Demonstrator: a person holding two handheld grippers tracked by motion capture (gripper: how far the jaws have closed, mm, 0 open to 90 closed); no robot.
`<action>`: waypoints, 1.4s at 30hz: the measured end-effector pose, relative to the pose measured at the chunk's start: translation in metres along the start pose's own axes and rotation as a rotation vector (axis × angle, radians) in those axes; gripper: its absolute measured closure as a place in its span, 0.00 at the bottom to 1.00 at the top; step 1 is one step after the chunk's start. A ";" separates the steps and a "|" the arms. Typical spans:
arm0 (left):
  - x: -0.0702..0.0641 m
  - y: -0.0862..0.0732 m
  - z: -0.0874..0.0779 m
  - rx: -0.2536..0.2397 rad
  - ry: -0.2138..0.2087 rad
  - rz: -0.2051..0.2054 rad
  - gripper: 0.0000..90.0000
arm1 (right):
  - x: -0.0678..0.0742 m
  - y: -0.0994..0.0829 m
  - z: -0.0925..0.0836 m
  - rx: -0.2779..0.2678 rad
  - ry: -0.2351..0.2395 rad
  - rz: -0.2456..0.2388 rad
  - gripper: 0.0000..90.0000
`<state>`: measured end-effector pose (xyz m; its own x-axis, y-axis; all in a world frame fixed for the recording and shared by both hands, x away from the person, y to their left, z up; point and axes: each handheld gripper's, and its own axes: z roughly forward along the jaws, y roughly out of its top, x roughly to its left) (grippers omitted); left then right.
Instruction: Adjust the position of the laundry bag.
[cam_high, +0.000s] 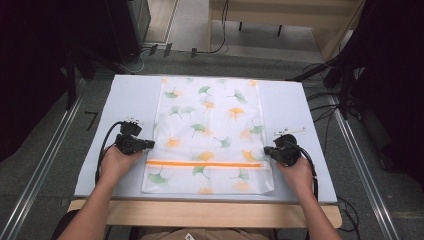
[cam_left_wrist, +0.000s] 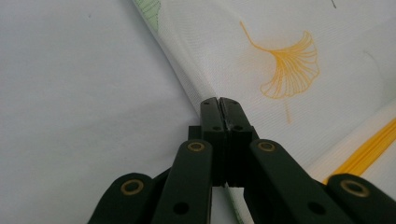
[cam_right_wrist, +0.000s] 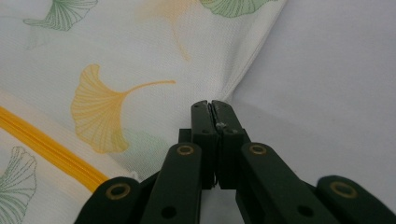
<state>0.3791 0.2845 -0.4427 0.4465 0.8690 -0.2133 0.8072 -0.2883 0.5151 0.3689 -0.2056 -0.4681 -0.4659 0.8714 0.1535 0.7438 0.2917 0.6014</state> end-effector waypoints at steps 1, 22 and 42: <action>0.001 0.001 -0.001 -0.004 0.007 -0.001 1.00 | 0.000 0.000 0.000 0.000 0.007 0.001 1.00; -0.009 0.003 -0.016 -0.067 -0.034 0.042 0.63 | 0.005 -0.002 -0.017 -0.047 0.035 -0.022 0.81; -0.039 0.007 -0.017 -0.077 -0.100 0.138 0.44 | 0.016 -0.008 -0.018 0.021 0.126 -0.015 1.00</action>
<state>0.3605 0.2561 -0.4168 0.5902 0.7778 -0.2162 0.7054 -0.3667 0.6066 0.3463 -0.2010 -0.4560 -0.5328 0.8108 0.2423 0.7453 0.3141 0.5881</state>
